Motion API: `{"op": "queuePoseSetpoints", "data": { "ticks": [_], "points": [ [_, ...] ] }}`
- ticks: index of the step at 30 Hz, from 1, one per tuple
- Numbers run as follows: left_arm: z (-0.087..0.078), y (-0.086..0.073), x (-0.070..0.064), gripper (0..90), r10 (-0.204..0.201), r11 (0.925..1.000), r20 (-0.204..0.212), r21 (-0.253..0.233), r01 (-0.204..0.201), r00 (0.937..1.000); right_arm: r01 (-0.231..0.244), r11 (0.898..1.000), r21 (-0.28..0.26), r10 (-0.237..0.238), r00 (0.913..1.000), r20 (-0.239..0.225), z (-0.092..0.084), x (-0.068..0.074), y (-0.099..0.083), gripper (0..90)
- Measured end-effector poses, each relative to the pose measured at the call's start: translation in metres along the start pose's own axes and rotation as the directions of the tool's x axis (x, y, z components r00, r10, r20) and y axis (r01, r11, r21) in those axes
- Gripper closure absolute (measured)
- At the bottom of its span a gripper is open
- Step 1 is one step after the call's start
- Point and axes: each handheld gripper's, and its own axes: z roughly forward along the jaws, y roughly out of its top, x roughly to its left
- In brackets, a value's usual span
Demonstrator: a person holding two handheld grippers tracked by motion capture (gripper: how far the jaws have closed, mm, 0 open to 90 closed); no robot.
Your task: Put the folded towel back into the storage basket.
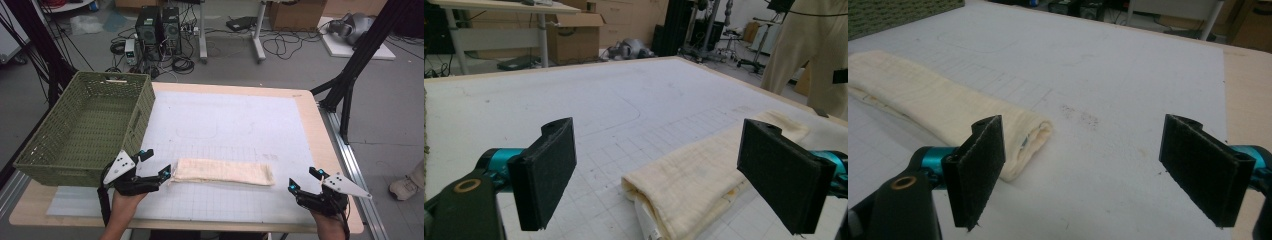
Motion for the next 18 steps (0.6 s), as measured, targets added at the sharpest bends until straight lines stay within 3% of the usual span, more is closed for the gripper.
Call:
{"op": "queuePoseSetpoints", "data": {
  "ticks": [4,10,14,18],
  "points": [
    [0.000,0.000,-0.001,16.9,0.007,1.0000,0.006,0.002,-0.007,1.0000,-0.002,1.000,-0.003,0.002,1.0000,0.001,-0.001,0.000,0.000,17.1],
    [0.006,0.000,-0.002,16.9,-0.019,0.9998,-0.001,0.003,0.019,0.9998,-0.007,1.000,-0.011,0.007,1.0000,-0.005,-0.001,-0.003,-0.002,17.1],
    [0.010,-0.002,-0.001,16.9,0.001,0.9997,0.002,0.022,-0.001,1.0000,-0.011,1.000,-0.006,0.011,0.9999,-0.002,-0.002,-0.005,-0.004,17.1],
    [0.011,-0.003,0.000,16.8,-0.009,0.9995,-0.002,0.031,0.009,1.0000,-0.010,1.000,-0.012,0.010,0.9999,0.004,-0.003,-0.007,-0.004,17.1]
  ]
}}
